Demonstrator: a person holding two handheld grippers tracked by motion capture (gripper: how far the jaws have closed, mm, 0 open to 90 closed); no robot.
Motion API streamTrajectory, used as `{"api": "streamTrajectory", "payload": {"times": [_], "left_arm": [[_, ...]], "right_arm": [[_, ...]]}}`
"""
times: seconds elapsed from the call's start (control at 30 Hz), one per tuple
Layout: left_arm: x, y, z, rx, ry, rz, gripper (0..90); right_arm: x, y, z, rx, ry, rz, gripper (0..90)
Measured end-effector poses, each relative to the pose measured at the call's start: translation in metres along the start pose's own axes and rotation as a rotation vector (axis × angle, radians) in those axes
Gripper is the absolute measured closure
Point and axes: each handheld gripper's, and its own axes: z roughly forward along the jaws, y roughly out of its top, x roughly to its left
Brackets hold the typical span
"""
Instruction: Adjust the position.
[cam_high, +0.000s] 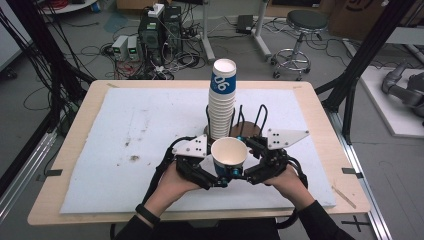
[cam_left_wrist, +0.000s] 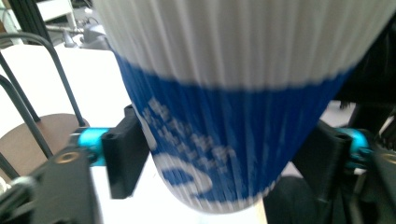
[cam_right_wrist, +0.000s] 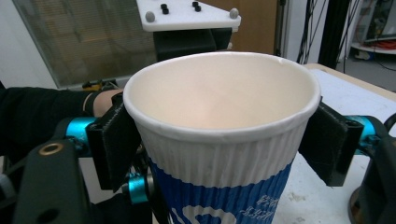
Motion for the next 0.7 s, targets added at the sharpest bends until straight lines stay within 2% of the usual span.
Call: {"api": "streamTrajectory", "payload": {"times": [0.1, 0.13, 0.23, 0.3, 0.4, 0.7], "left_arm": [[-0.0008, 0.0029, -0.0018, -0.02, -0.003, -0.01, 21.5], [-0.0019, 0.0052, -0.0029, -0.041, -0.007, -0.015, 21.5], [-0.0025, 0.0064, -0.0029, -0.053, -0.013, -0.022, 21.5], [-0.0036, 0.0066, -0.002, -0.054, 0.001, -0.018, 21.6], [-0.0035, 0.0062, -0.0022, -0.063, -0.01, -0.025, 25.3], [-0.0018, 0.0065, -0.0061, -0.056, -0.002, -0.006, 25.7]], "right_arm": [[0.001, -0.0007, 0.0013, 0.006, 0.003, 0.0, 22.0], [0.0012, -0.001, 0.002, 0.007, 0.001, -0.005, 22.0], [0.0019, -0.0014, 0.0035, 0.005, 0.001, -0.006, 22.1], [0.003, -0.002, 0.0051, 0.003, 0.004, -0.005, 22.4], [0.0032, -0.0032, 0.0063, -0.007, 0.005, 0.001, 23.0], [0.0001, -0.0032, 0.0042, -0.002, 0.026, 0.01, 19.1]]}}
